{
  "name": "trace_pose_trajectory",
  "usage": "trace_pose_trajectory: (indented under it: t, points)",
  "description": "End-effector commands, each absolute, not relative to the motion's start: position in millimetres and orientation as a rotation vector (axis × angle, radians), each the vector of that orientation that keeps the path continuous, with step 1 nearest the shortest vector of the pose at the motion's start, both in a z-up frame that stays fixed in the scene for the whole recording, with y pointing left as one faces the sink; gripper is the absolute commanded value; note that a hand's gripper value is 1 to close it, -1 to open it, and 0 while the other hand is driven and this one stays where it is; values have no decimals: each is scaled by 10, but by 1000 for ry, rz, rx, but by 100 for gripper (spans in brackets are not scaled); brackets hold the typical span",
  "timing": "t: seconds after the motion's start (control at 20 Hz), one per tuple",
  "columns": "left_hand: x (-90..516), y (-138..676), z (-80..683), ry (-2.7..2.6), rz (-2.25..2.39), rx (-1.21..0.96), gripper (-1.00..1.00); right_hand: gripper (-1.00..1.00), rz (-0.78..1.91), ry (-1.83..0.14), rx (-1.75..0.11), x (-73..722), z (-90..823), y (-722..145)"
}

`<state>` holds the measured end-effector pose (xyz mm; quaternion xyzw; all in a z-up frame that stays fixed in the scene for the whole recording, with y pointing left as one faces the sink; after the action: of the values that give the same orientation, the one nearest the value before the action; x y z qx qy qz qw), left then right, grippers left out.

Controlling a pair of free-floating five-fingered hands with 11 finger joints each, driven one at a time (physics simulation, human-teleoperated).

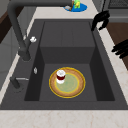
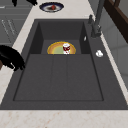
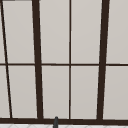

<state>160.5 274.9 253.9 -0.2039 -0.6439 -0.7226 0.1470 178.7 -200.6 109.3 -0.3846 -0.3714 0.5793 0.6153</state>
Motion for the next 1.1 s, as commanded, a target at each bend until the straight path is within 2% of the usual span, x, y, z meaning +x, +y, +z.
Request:
trace_pose_trajectory:
  t: [0.0,0.2,0.6,1.05]
  points:
    - [1296,2619,2501,-1849,-2082,-586,-100,0,1334,-856,-886,1787,1093,-2006]
    - [967,2569,2532,-1846,-2083,-586,-100,0,1334,-856,-886,1787,1093,-2006]
    - [1009,2562,2519,-1854,-2077,-591,-100,0,1334,-856,-886,1787,1093,-2006]
    - [1533,2341,2518,-1792,-2043,-648,-100,0,1334,-856,-886,1787,1093,-2006]
